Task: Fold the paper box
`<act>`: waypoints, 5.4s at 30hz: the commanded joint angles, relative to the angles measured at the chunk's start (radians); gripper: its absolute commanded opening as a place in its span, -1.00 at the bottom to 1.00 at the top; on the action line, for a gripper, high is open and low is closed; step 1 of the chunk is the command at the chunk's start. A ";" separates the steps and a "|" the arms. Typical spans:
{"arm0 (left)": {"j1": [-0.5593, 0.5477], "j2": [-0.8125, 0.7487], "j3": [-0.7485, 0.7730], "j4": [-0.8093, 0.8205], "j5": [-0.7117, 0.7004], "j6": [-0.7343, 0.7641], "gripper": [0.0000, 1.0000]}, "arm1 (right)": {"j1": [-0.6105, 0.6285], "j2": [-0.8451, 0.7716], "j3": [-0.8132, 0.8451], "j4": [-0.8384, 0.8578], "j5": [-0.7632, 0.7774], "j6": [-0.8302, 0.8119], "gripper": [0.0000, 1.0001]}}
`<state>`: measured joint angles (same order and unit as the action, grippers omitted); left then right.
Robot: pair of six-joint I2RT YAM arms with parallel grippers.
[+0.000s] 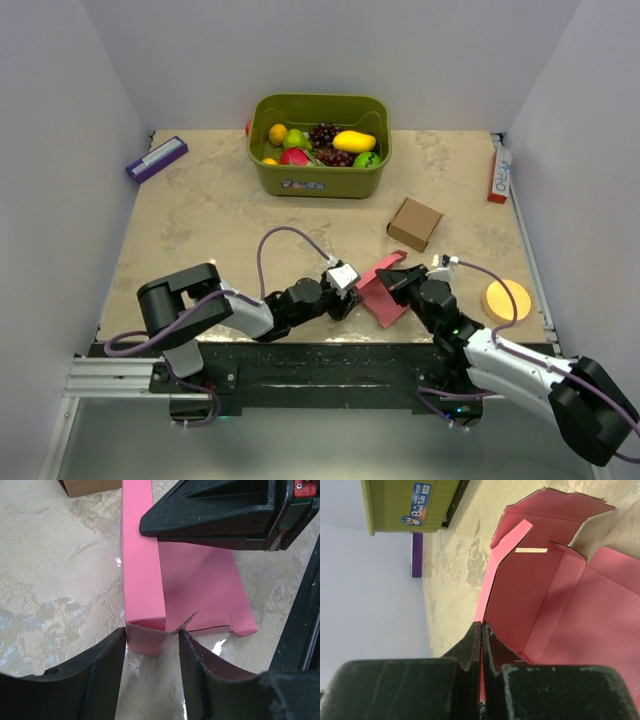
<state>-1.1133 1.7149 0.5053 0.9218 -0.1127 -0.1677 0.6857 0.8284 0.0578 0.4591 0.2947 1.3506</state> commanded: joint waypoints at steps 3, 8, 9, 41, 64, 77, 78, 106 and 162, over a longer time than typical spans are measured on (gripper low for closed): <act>0.006 0.034 0.061 0.144 -0.087 0.031 -0.20 | 0.000 -0.011 -0.012 -0.145 0.006 -0.015 -1.00; 0.003 0.052 0.061 0.176 -0.116 0.023 -0.24 | 0.000 -0.011 -0.015 -0.149 0.003 -0.011 -1.00; 0.003 0.058 0.061 0.187 -0.120 0.022 -0.27 | 0.000 -0.009 -0.015 -0.151 0.001 -0.011 -1.00; -0.117 0.248 0.288 0.023 -0.731 -0.024 -0.81 | 0.002 -0.011 0.060 -0.309 0.011 0.070 -1.00; 0.087 -0.218 0.102 -0.616 -0.338 -0.199 -1.00 | 0.002 -0.166 0.461 -0.872 0.017 -0.550 0.66; 0.142 -0.301 0.091 -0.699 -0.183 -0.207 -1.00 | 0.041 -0.017 0.361 -0.689 -0.072 -0.660 0.62; 0.145 -0.304 0.091 -0.699 -0.176 -0.208 -1.00 | 0.049 -0.002 0.359 -0.680 -0.074 -0.660 0.59; 0.046 -0.103 0.266 -1.072 -0.725 -0.305 -1.00 | 0.225 0.190 0.430 -0.761 0.187 -0.450 -1.00; 0.428 -0.477 0.222 -0.783 0.028 -0.383 0.94 | 0.227 0.248 0.378 -0.399 0.187 -0.772 -0.67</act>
<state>-0.7494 1.2121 0.6941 -0.0010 -0.1925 -0.4957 0.9115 1.0660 0.4290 -0.0124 0.4789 0.6254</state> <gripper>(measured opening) 0.968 0.076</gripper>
